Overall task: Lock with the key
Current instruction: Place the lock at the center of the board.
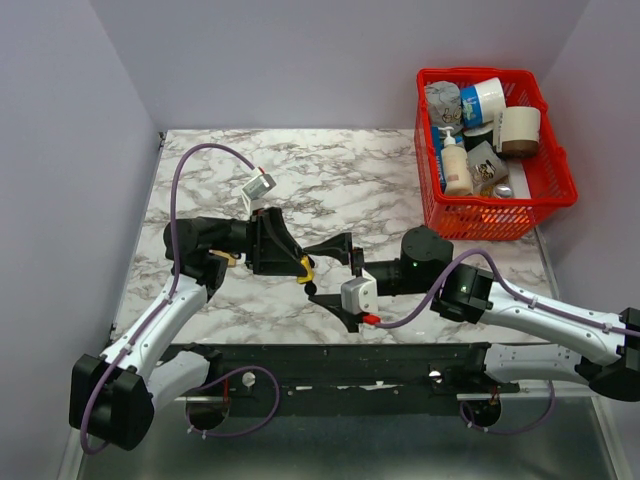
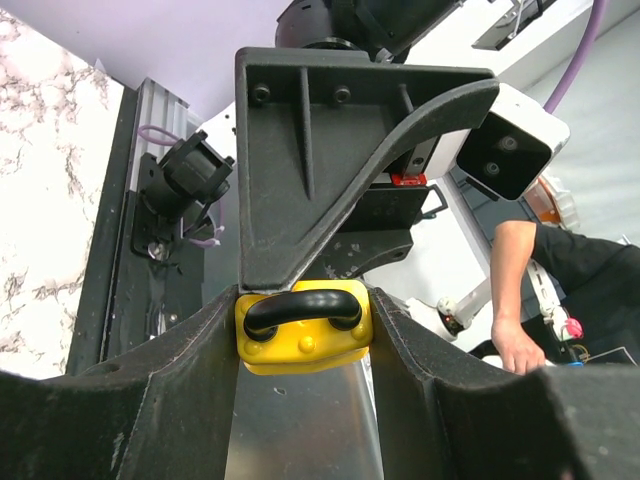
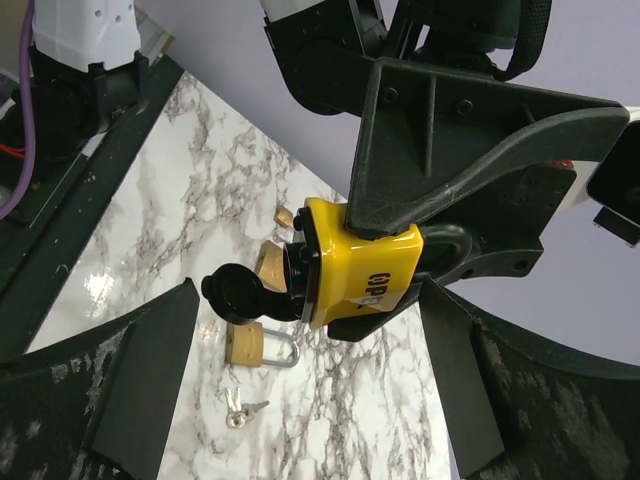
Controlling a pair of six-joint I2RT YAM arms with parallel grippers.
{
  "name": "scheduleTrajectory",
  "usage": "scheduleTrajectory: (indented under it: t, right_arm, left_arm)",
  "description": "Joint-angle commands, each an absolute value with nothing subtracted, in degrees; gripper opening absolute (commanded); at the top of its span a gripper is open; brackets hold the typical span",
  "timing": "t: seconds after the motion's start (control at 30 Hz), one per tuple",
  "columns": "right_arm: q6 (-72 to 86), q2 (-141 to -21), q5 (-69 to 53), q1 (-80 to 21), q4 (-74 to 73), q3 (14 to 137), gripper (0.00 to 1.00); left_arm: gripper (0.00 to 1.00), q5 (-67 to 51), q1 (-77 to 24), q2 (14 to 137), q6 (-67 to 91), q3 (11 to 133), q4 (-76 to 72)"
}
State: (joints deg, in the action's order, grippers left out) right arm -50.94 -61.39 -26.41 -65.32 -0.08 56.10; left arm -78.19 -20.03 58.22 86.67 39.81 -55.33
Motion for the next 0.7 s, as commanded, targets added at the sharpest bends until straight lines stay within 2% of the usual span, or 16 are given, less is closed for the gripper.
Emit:
scheduleTrajectory:
  t: [0.0, 0.3, 0.67]
  right_arm:
    - [-50.6, -61.9, -25.7, -66.0, 1.7, 57.0, 0.98]
    - [-50.1, -61.3, -25.1, -66.0, 2.2, 56.8, 0.75]
    - [-45.7, -62.0, -23.2, -66.0, 2.6, 58.4, 0.61]
  left_arm:
    - [0.00, -77.3, -20.6, 58.2, 88.4, 42.4, -64.8]
    - [0.00, -77.2, -20.8, 58.1, 88.2, 41.7, -64.5]
    - [0.00, -77.3, -21.1, 57.8, 86.7, 40.9, -63.0]
